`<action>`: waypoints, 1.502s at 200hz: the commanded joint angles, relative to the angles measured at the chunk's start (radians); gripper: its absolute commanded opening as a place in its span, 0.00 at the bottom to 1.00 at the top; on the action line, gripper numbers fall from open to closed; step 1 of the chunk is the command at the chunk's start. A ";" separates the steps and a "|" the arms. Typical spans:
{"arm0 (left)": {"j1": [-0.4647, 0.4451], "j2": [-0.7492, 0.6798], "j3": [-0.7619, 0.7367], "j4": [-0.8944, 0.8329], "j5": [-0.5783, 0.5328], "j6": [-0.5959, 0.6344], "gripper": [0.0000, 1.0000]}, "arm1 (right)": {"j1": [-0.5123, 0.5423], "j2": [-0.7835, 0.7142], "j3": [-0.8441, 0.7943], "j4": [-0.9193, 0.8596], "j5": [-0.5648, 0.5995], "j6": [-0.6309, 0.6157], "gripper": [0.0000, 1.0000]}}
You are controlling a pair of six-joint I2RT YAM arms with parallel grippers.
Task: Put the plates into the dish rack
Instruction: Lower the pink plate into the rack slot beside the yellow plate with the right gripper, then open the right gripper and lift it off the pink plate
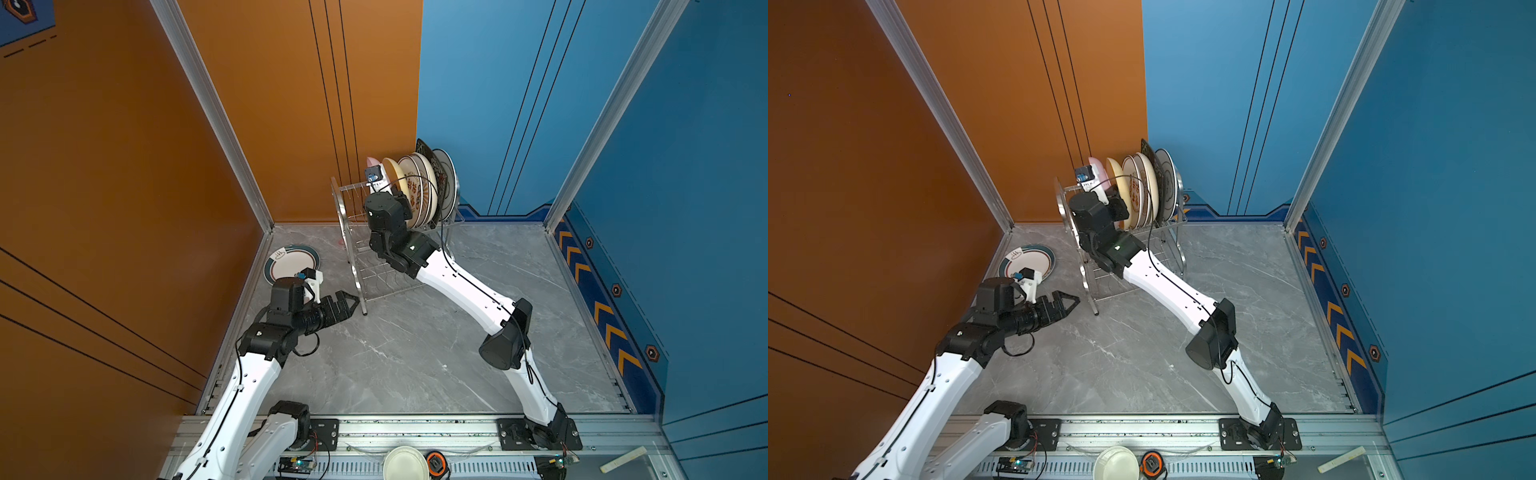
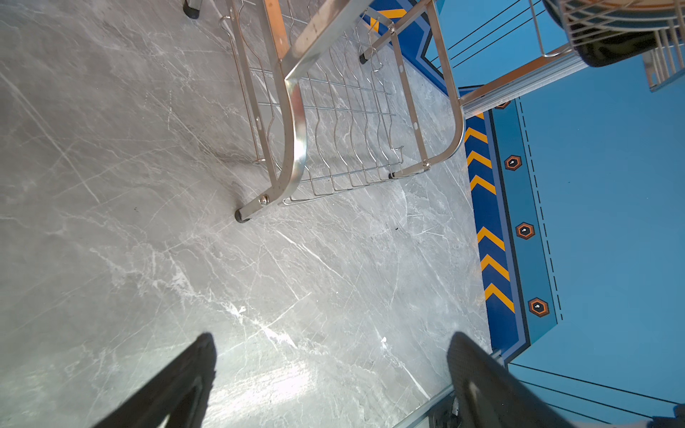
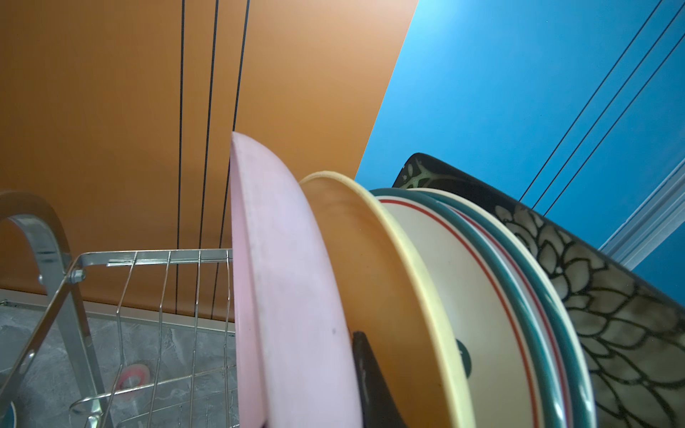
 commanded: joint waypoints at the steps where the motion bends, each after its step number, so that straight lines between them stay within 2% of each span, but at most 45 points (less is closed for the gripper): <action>1: 0.009 -0.006 0.003 -0.018 -0.006 -0.001 0.98 | -0.013 0.003 0.031 -0.028 -0.010 0.047 0.03; 12: 0.010 -0.007 0.002 -0.017 -0.005 -0.003 0.98 | -0.013 0.001 0.030 -0.041 -0.010 0.056 0.06; 62: 0.015 -0.011 0.002 -0.017 -0.005 -0.004 0.98 | -0.012 -0.019 0.031 -0.072 -0.021 0.064 0.27; 133: 0.018 -0.017 0.008 -0.017 -0.006 -0.006 0.98 | -0.002 -0.066 0.026 -0.116 -0.054 0.076 0.43; 244: 0.017 -0.046 0.002 -0.017 -0.016 -0.025 0.98 | 0.046 -0.156 -0.027 -0.168 -0.088 0.108 0.50; 300: 0.017 -0.042 0.007 -0.016 -0.026 -0.020 0.98 | 0.076 -0.295 -0.118 -0.186 -0.134 0.156 0.52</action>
